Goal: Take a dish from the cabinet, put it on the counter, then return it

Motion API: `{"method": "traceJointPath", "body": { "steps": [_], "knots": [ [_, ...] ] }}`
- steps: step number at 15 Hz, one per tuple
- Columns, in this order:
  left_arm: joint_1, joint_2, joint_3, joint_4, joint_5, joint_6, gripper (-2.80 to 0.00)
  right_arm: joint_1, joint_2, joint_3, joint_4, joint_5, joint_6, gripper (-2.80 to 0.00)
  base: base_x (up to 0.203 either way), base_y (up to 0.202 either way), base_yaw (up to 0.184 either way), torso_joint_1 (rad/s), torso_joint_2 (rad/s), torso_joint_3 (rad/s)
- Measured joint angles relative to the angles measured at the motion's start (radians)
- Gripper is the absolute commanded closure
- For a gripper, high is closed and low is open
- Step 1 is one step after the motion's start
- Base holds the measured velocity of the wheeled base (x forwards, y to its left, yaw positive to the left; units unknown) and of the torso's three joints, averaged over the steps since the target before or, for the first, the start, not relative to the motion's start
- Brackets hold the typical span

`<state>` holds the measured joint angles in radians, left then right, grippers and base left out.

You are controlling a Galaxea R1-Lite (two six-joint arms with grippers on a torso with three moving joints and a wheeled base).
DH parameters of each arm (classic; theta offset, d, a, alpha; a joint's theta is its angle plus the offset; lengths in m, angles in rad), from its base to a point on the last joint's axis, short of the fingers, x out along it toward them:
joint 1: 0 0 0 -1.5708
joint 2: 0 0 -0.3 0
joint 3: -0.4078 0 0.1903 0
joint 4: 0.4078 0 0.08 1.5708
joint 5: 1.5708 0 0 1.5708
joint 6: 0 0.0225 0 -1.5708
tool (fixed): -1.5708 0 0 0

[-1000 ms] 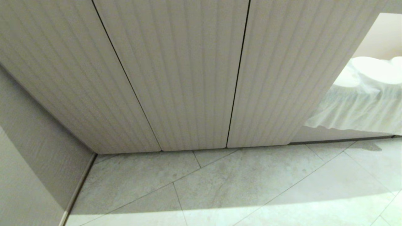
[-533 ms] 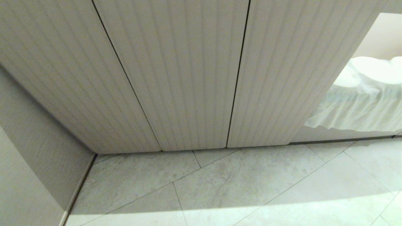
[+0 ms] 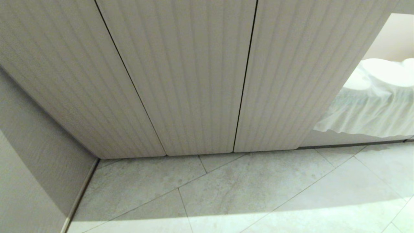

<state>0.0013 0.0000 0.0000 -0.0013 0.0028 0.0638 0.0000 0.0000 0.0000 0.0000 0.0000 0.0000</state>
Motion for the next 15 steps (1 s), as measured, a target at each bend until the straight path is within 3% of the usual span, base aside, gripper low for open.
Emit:
{"method": "traceJointPath", "body": {
  "steps": [15],
  "knots": [
    [0.0,0.0,0.0,0.0,0.0,0.0,0.0,0.0,0.0,0.0,0.0,0.0,-0.001,0.0,0.0,0.0,0.0,0.0,0.0,0.0]
  ]
}}
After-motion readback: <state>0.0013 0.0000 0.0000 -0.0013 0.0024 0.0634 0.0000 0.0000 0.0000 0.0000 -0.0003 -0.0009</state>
